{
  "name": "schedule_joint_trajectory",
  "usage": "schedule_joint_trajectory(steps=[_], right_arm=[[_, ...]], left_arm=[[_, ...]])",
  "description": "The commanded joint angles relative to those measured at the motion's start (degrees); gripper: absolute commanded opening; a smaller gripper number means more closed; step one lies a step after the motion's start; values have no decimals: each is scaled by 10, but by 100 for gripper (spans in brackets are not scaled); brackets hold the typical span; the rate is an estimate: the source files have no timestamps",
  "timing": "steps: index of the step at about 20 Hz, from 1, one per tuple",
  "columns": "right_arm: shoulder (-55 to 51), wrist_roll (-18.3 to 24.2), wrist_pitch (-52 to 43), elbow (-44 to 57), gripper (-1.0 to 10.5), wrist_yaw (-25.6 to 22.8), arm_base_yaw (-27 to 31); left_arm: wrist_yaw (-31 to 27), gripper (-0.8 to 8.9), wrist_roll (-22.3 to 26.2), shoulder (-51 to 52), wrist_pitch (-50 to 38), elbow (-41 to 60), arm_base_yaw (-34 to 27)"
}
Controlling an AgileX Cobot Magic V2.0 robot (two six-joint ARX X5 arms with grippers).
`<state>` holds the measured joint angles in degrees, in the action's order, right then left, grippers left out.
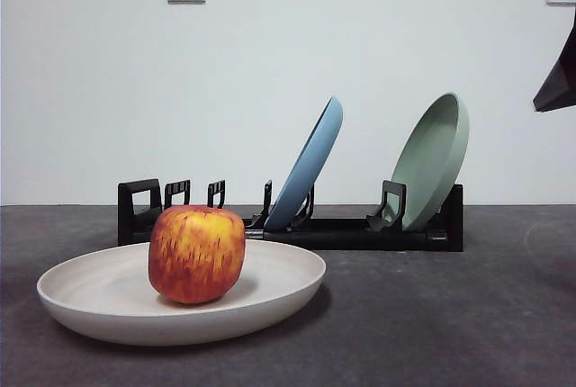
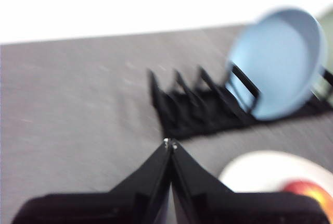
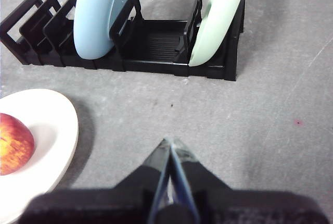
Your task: Take the yellow plate from the plate rack,put the plate on the table,take the apple from the table,put the apple in the plate
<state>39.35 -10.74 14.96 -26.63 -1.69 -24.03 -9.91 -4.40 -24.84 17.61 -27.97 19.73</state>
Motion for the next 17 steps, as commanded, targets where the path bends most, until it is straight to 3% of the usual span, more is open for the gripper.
schedule_joint_trajectory(steps=[1, 8, 13, 17], right_arm=[[0, -3, -3, 4, -11, -2, 0], [0, -3, -3, 4, -12, -2, 0], [0, -3, -3, 4, -11, -2, 0], [0, -3, -3, 4, -11, -2, 0]], left_arm=[[0, -3, 6, 47, -5, 11, -59], [58, -3, 16, 185, -97, 185, -200], [74, -3, 16, 240, -102, 271, -212], [73, -3, 17, 247, -68, 278, -212]])
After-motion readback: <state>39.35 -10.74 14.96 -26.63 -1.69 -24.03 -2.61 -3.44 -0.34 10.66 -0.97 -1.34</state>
